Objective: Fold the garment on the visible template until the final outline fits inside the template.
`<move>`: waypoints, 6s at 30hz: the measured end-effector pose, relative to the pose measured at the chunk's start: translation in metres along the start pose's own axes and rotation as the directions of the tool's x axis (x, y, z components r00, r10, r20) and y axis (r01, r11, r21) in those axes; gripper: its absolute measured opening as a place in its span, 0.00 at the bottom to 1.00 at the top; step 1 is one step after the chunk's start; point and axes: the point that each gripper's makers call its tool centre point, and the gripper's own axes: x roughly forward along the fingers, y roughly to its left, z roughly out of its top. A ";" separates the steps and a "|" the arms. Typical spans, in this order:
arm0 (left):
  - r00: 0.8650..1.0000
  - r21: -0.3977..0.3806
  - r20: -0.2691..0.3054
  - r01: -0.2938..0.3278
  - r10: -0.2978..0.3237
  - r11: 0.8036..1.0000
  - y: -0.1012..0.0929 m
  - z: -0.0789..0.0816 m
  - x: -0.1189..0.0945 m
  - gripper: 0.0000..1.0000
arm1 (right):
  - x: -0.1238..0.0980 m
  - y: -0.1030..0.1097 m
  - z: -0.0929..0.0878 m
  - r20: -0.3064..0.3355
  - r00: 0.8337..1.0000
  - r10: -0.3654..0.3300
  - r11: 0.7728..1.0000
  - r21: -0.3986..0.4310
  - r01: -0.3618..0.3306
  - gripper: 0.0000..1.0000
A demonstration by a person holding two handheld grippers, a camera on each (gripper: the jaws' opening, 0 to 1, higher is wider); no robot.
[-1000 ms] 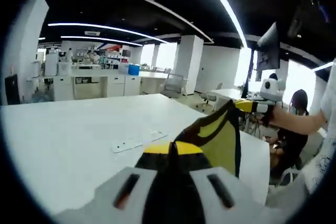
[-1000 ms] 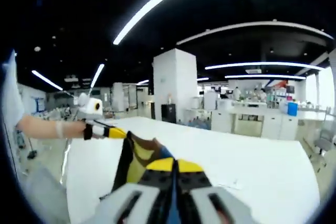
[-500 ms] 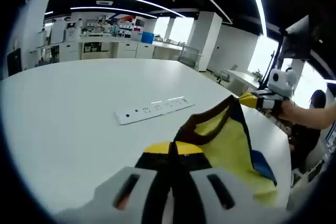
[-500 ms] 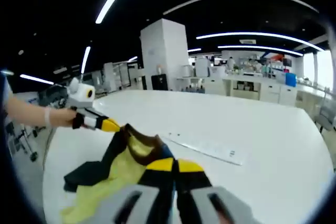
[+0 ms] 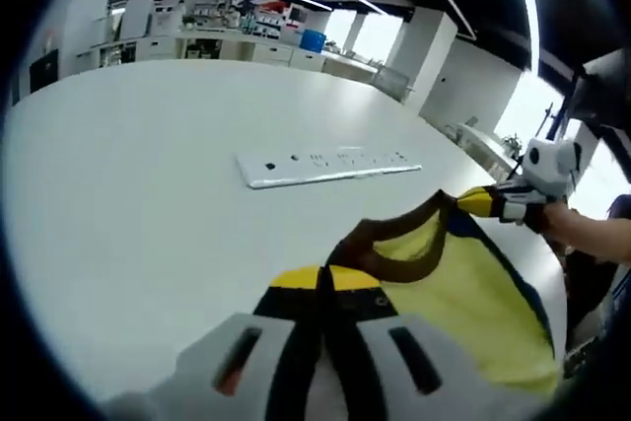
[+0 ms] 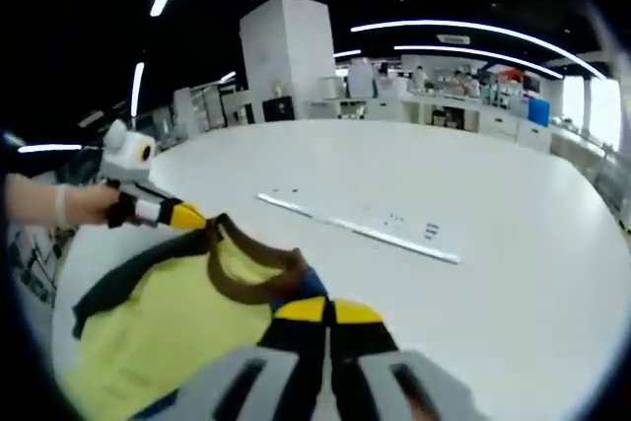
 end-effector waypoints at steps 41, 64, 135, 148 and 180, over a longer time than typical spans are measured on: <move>0.979 0.294 -0.106 0.200 -0.176 0.935 -0.058 0.000 -0.033 0.96 | -0.041 0.038 -0.001 -0.060 0.986 0.156 0.980 -0.115 -0.162 0.97; 0.971 0.270 -0.076 0.239 -0.227 0.933 -0.104 0.001 -0.093 0.91 | -0.127 0.077 -0.002 -0.067 0.982 0.175 0.967 -0.176 -0.184 0.88; 0.983 0.186 0.011 0.180 -0.185 0.966 -0.111 -0.122 -0.333 0.86 | -0.196 0.169 -0.151 -0.346 0.938 0.013 0.709 -0.659 -0.253 0.36; 0.984 0.131 0.032 0.170 -0.176 0.977 -0.096 -0.127 -0.330 0.84 | -0.184 0.162 -0.159 -0.383 0.923 -0.019 0.616 -0.732 -0.291 0.04; 0.983 0.060 0.077 0.165 -0.169 0.985 -0.089 -0.126 -0.327 0.80 | -0.106 0.201 -0.032 -0.279 0.954 0.113 0.618 -0.731 -0.287 0.00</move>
